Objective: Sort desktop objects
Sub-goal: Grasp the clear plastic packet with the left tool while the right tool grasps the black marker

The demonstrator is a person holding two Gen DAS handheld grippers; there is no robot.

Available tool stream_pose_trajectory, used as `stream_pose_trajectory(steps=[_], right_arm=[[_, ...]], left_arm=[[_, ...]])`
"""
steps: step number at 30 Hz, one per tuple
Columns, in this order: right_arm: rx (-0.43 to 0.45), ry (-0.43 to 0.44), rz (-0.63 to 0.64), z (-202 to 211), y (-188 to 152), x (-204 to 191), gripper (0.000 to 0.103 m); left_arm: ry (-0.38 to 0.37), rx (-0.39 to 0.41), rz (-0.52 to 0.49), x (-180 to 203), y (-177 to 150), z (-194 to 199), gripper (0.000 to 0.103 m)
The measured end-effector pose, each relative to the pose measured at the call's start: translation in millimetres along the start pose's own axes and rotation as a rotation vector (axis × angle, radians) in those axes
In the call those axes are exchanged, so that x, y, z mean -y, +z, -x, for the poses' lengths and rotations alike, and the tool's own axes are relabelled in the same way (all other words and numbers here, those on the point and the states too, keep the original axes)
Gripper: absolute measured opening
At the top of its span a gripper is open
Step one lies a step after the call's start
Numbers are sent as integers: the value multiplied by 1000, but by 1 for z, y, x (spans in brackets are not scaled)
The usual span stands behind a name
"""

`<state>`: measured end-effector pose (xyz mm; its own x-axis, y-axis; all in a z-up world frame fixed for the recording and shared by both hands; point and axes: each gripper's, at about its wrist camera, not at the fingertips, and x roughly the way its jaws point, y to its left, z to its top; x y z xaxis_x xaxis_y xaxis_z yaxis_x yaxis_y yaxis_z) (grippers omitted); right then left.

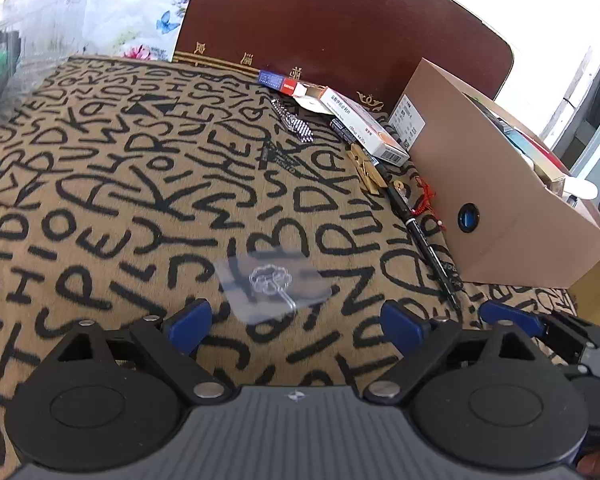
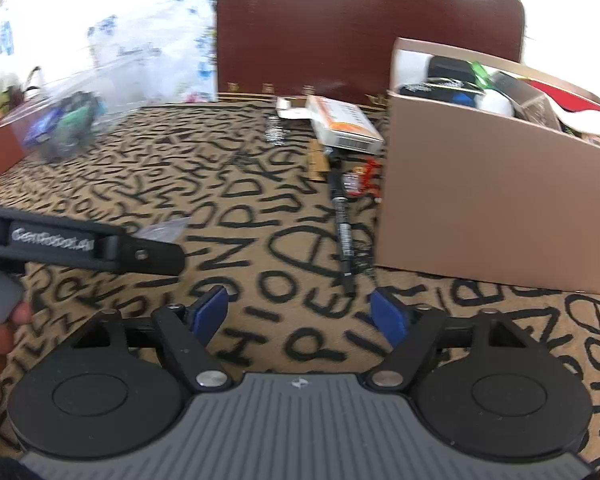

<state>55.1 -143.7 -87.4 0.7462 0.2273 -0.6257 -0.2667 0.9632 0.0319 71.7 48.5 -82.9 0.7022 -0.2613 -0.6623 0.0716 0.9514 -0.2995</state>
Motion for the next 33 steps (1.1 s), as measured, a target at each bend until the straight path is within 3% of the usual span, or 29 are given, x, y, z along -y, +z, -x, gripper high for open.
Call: stream_pose_trajectory(steps=[7,13,17,22,25,29,33], right_arm=[[22,-22,43,-17,8,3,44],[13,-27,57,-35,11,5,34],[14,-20,26,-40,12,11,29],[16,-33,74,-36,10,4,11],[11,-26,112,-27,6,0,9],[-19,75,131,-8,0,-5,6],[-27,102,164,-4,-4,-11,6]], left_arm=[[4,29,23,-6,8,-8,78],[33,45,-45,-1,9,-15,65],[41,46,-91,2,8,-17,63],[54,43,-108,3,7,-15,55],[49,35,-106,3,6,-12,51],[22,15,-110,4,3,-4,48],[9,4,-125,8,-2,0,49]])
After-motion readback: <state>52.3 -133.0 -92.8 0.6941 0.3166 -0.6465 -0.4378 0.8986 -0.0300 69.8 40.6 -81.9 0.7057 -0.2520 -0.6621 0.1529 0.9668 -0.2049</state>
